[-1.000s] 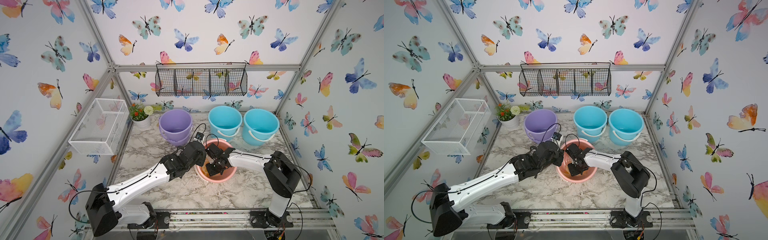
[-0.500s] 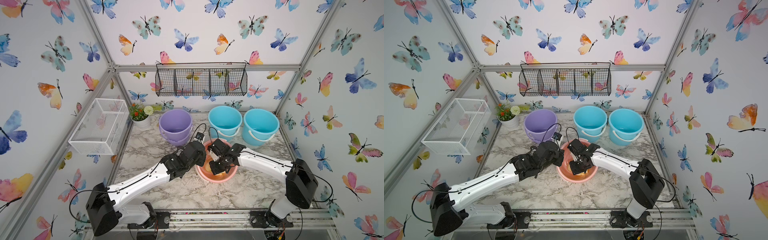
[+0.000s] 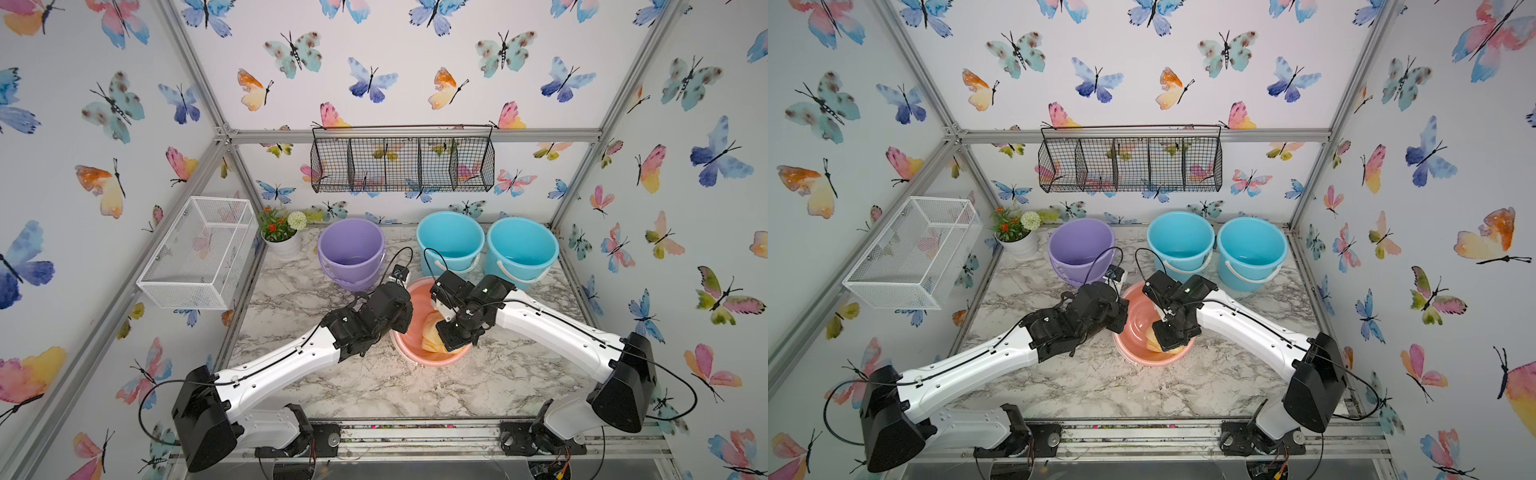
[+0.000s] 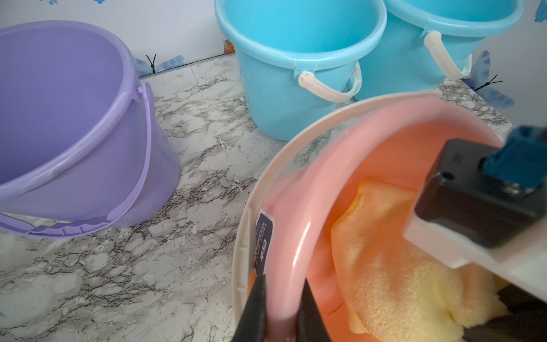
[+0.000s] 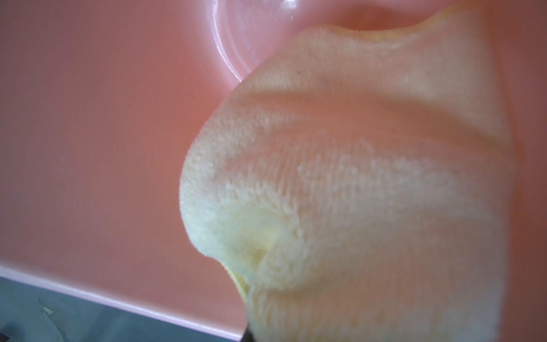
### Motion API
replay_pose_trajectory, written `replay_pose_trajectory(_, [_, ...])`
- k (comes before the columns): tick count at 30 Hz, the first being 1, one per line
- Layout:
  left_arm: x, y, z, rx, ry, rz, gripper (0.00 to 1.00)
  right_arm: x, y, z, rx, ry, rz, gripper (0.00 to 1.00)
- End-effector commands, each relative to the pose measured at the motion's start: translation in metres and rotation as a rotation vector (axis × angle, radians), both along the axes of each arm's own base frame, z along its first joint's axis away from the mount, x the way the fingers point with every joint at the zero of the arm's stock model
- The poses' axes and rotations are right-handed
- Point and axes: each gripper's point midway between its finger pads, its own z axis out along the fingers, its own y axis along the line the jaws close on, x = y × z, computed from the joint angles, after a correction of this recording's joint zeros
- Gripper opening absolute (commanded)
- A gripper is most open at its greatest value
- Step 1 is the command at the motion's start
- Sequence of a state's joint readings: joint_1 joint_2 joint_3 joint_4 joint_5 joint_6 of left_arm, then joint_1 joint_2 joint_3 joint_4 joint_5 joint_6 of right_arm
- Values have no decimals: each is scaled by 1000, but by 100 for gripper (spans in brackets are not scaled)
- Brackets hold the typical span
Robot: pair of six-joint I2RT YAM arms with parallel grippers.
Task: Wipe the inside of the bucket with a cloth
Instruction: Wipe the dirt from the inside of the bucket.
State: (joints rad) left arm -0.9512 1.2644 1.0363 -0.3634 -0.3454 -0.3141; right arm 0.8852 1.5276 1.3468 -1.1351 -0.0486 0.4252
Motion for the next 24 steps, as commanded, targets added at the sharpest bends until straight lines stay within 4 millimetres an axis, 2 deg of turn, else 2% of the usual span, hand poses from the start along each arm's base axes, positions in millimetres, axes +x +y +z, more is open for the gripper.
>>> replay_pose_trajectory(1, [3,-5,19,-35,-30,0,0,0,-11,-20,-81,2,11,2])
replay_pose_trajectory(5, [3,-6,20,-35,-26,-3,0,7,-3,-50,-93,1,39,2])
replay_pose_trajectory(11, [2,-7,19,-37,-20,-8,0,20,23,-94,-45,2,66,2])
replay_pose_trajectory(16, [1,-6,19,-40,-18,-9,0,33,33,-127,-44,-26,55,2])
replay_pose_trajectory(20, [0,-6,17,-39,-14,-9,0,41,38,-139,-26,-62,37,2])
replay_pose_trajectory(24, [1,-6,15,-31,-5,-4,0,48,40,-132,-12,-93,16,2])
